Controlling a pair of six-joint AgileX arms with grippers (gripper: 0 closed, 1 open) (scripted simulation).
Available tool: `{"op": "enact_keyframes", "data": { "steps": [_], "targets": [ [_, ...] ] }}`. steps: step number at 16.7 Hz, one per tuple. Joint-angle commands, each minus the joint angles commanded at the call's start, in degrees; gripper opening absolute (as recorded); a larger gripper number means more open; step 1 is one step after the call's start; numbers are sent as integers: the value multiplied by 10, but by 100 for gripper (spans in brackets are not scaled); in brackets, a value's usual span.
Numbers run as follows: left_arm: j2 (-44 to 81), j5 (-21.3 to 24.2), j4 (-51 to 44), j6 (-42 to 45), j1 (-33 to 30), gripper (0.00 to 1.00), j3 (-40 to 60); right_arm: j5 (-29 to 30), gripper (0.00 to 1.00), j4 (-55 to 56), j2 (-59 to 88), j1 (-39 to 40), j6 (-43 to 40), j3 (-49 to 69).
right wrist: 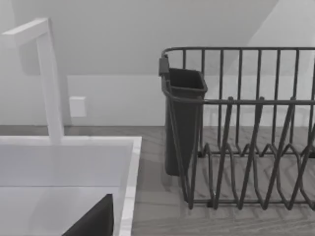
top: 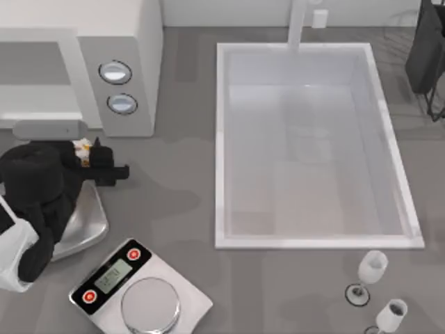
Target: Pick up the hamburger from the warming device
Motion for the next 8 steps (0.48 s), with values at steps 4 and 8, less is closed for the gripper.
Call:
{"op": "enact_keyframes", "data": {
  "steps": [4, 8],
  "targets": [
    [0, 0, 0, 0, 0, 38, 0, 0, 100, 0, 0, 0, 0, 0],
    [0, 0, 0, 0, 0, 68, 0, 0, 100, 0, 0, 0, 0, 0]
  ]
}}
